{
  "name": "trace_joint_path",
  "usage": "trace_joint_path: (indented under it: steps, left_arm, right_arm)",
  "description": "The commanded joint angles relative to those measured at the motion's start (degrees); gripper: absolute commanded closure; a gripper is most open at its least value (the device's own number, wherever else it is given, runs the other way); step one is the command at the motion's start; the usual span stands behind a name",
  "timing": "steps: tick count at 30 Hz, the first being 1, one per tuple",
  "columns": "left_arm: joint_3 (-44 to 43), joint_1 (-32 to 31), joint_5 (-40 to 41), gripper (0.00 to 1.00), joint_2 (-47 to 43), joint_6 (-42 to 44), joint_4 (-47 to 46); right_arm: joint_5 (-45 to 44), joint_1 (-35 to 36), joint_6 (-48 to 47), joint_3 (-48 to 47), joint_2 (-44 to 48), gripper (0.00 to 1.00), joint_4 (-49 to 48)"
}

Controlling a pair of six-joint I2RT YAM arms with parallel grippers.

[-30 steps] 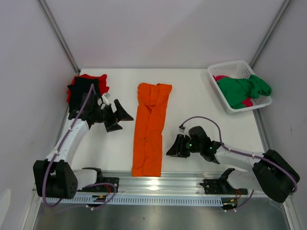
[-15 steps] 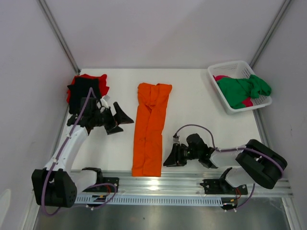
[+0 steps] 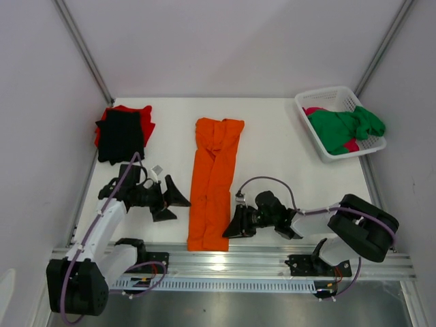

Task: Fold and stack the t-shirts
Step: Grab the bottom of the folded rectangular tshirt with both arms

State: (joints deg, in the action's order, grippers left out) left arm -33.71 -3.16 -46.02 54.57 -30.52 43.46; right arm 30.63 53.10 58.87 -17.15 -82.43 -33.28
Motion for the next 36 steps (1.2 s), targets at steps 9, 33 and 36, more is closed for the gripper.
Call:
trace_joint_path:
  steps: [9,33,36]
  left_arm:
    - [7.6,-0.3,-6.8,0.0,-11.9,-2.3,4.2]
    - [21.0,-0.5,0.7,0.0,-26.5,-15.2,4.7]
    - [21.5,-0.5,1.2,0.0,-27.1,-15.7,4.3]
  right_arm:
    - [-2.0,2.1,-1.6,-7.2,-5.0,0.61,3.1]
    - [-5.8,2.2,0.3,3.8,6.6,0.61,7.4]
    - [-5.1,2.2,0.5,3.6,3.2,0.61,4.0]
